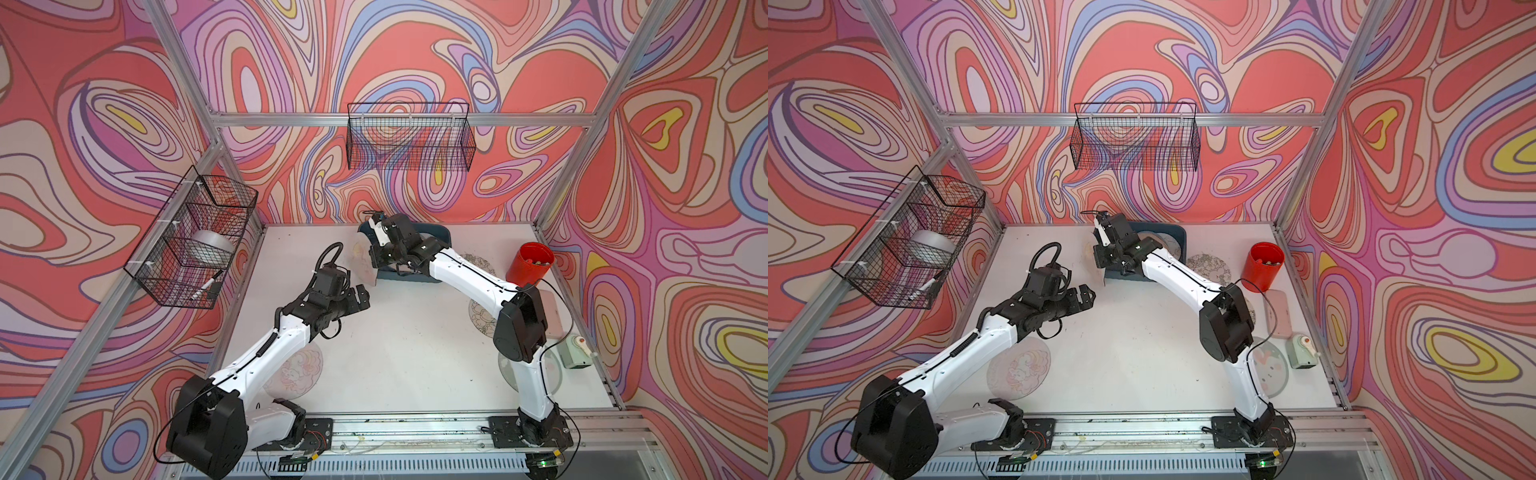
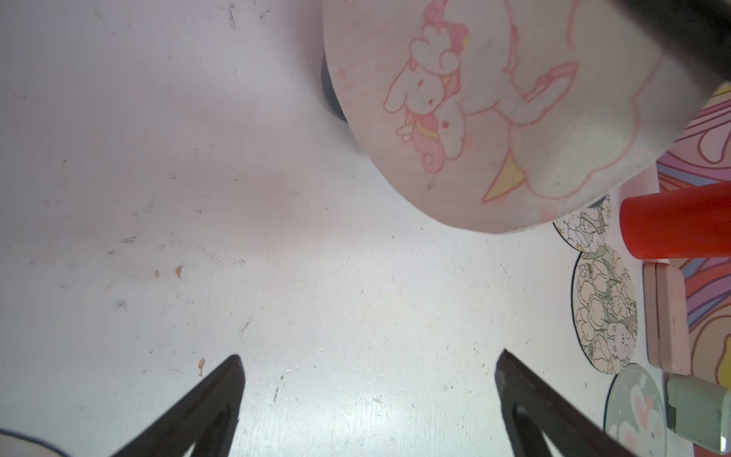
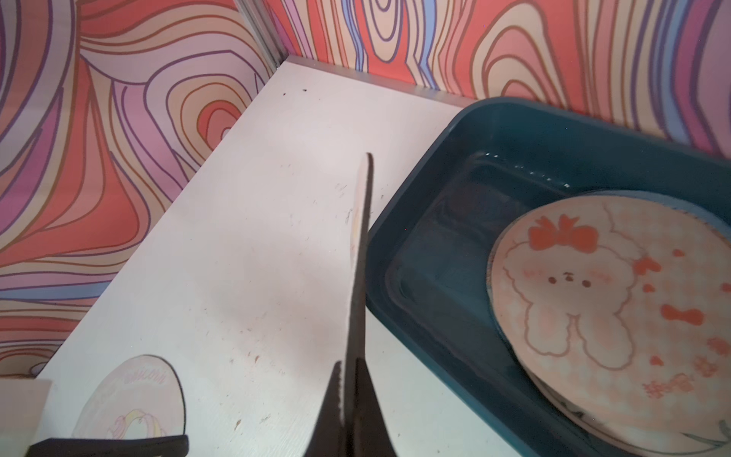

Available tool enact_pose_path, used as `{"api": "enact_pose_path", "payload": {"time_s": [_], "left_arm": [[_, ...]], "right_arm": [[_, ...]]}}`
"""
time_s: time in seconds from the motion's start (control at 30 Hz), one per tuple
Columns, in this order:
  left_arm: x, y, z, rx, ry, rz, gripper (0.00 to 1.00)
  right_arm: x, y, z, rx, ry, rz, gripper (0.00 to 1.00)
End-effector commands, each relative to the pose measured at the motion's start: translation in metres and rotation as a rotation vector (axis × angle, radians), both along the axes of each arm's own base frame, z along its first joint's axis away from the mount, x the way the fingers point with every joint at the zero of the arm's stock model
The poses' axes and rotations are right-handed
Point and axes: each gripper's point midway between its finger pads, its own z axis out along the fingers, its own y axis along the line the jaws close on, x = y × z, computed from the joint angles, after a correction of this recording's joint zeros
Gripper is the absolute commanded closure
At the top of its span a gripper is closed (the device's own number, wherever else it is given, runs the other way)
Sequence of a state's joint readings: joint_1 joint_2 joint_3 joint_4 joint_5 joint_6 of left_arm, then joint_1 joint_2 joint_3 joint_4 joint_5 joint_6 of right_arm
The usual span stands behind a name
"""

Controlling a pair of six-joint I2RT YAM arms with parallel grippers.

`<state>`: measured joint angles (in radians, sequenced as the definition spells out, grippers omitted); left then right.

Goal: Put the coasters into the storage box
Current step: Pick up the coaster from the center of the board, then place the coaster in the storage box.

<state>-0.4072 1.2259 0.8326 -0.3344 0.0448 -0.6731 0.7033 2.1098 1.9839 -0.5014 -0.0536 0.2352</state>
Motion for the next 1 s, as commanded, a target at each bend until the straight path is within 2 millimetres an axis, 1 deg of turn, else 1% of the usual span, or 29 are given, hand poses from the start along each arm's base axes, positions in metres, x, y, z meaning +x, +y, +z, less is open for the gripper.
{"api": "enact_pose_path", "payload": {"time_s": [0.0,0.13,0.27,0.4,0.53,0.67,0.73,0.87,0.97], "left_arm": [[-0.013,0.016,-0.013,0.081,0.039,0.029,0.00],[-0.017,0.026,-0.017,0.123,0.053,0.059,0.00],[-0.021,0.032,-0.024,0.143,0.074,0.084,0.00],[-0.025,0.038,-0.029,0.162,0.095,0.105,0.00],[-0.028,0.045,-0.033,0.195,0.118,0.125,0.00],[-0.033,0.052,-0.039,0.232,0.150,0.146,0.00],[-0.034,0.054,-0.042,0.244,0.164,0.148,0.00],[-0.038,0.056,-0.049,0.271,0.205,0.146,0.00],[-0.042,0.060,-0.054,0.293,0.235,0.155,0.00]], "right_arm": [[0.023,-0.013,0.032,-0.005,-0.124,-0.059,1.00],[0.040,-0.023,0.036,0.006,-0.147,-0.092,1.00],[0.058,-0.033,0.034,0.024,-0.160,-0.126,1.00],[0.073,-0.039,0.022,0.031,-0.149,-0.142,1.00],[0.084,-0.037,0.006,0.031,-0.134,-0.139,1.00],[0.093,-0.036,-0.013,0.034,-0.124,-0.133,1.00],[0.100,-0.042,-0.026,0.028,-0.115,-0.156,1.00],[0.117,-0.067,-0.060,0.006,-0.059,-0.245,1.00],[0.126,-0.092,-0.086,-0.009,-0.009,-0.310,1.00]]}}
